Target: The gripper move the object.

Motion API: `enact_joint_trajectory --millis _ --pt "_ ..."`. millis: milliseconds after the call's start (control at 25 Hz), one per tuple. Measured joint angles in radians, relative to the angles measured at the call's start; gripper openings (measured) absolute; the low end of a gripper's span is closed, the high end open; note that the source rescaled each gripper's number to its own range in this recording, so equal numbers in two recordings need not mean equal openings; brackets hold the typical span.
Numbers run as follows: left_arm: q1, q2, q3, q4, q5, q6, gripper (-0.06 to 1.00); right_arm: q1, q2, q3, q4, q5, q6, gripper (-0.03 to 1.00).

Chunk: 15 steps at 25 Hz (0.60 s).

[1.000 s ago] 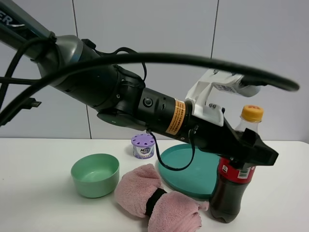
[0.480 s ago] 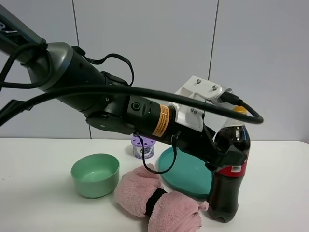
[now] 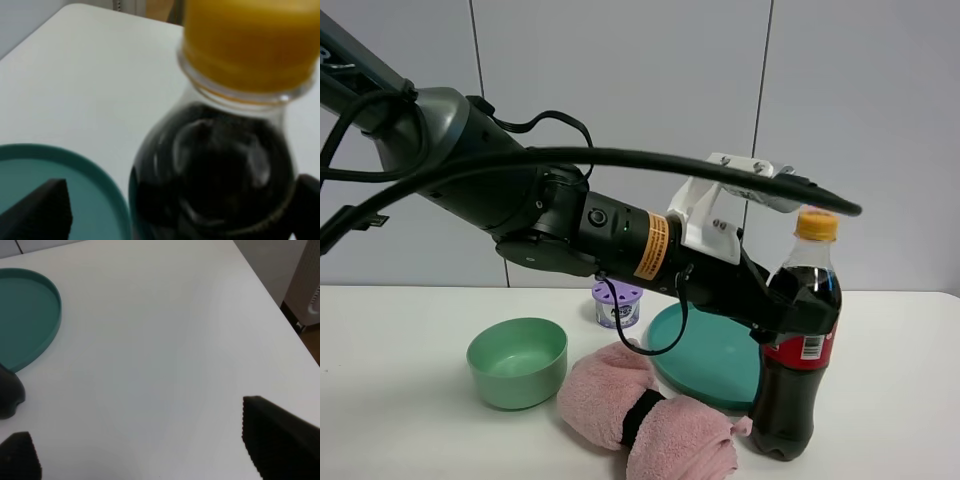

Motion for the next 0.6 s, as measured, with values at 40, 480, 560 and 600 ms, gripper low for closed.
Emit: enact_joint_trajectory --millis 40,480,560,600 --pt "0.0 0.0 0.002 0.005 -0.012 -0.006 0.65 0.0 0.0 0.0 0.0 0.0 0.0 1.0" --pt "0.022 -0.084 0.19 -0.01 -0.057 0.085 0.65 0.0 0.0 0.0 0.0 0.0 0.0 1.0" --pt "0.043 -0.108 0.221 -0.037 -0.049 0.12 0.65 0.0 0.0 0.0 0.0 0.0 0.0 1.0" --pt "0.056 -0.122 0.238 -0.053 -0.046 0.132 0.65 0.0 0.0 0.0 0.0 0.0 0.0 1.0"
